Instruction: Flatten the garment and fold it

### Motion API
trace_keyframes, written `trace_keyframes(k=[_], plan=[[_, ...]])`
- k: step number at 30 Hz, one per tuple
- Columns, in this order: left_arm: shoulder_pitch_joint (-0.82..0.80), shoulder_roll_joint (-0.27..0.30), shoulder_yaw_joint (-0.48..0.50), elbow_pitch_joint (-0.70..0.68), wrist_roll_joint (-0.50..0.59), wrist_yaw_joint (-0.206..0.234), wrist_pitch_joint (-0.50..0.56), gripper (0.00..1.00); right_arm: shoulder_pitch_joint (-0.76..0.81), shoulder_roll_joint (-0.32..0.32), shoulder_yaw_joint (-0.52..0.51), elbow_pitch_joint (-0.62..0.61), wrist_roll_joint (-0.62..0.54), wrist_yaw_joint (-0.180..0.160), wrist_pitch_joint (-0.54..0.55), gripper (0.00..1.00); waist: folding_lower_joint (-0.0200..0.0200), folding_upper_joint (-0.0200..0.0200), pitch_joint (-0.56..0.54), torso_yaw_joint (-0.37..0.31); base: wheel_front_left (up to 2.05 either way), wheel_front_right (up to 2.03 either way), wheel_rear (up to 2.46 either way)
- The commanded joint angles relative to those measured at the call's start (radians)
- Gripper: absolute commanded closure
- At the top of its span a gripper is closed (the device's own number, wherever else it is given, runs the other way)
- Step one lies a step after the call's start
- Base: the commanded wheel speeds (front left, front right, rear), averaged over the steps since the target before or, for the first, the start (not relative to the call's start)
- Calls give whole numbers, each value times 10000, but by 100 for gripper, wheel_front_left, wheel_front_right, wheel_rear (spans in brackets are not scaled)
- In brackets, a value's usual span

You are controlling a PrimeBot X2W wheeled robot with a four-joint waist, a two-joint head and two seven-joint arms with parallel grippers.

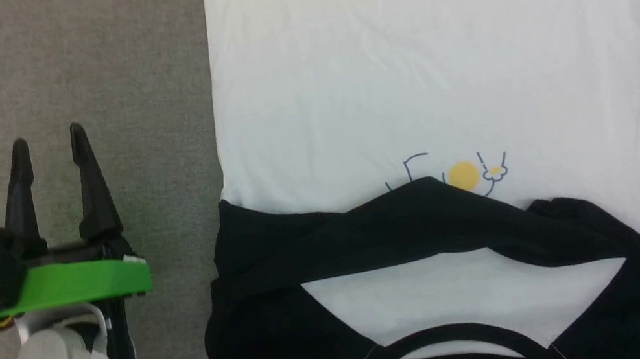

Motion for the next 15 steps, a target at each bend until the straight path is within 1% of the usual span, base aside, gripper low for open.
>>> trace_keyframes(k=[1, 4, 8, 11, 15], plan=[[256, -49, 63, 87, 102, -89, -47, 0, 346, -97, -194, -324, -5, -15, -259, 100, -1, 0, -902, -304, 0, 0, 0], [539, -70, 119, 217, 179, -163, -47, 0, 1091, -28, -722, -1058, -194, -15, -561, 100, -1, 0, -1506, -425, 0, 0, 0], [940, -62, 169, 357, 223, -238, -47, 0, 2276, 249, -1476, -2242, -423, -15, -750, 100, -1, 0, -2257, -552, 0, 0, 0], [1270, -47, 193, 440, 229, -275, -47, 0, 3169, 717, -1832, -3275, -331, -15, -756, 100, -1, 0, -2779, -656, 0, 0, 0], [1607, 19, 207, 525, 204, -326, -47, 0, 4155, 1424, -1981, -4807, -31, -15, -758, 100, -1, 0, -3268, -742, 0, 0, 0]])
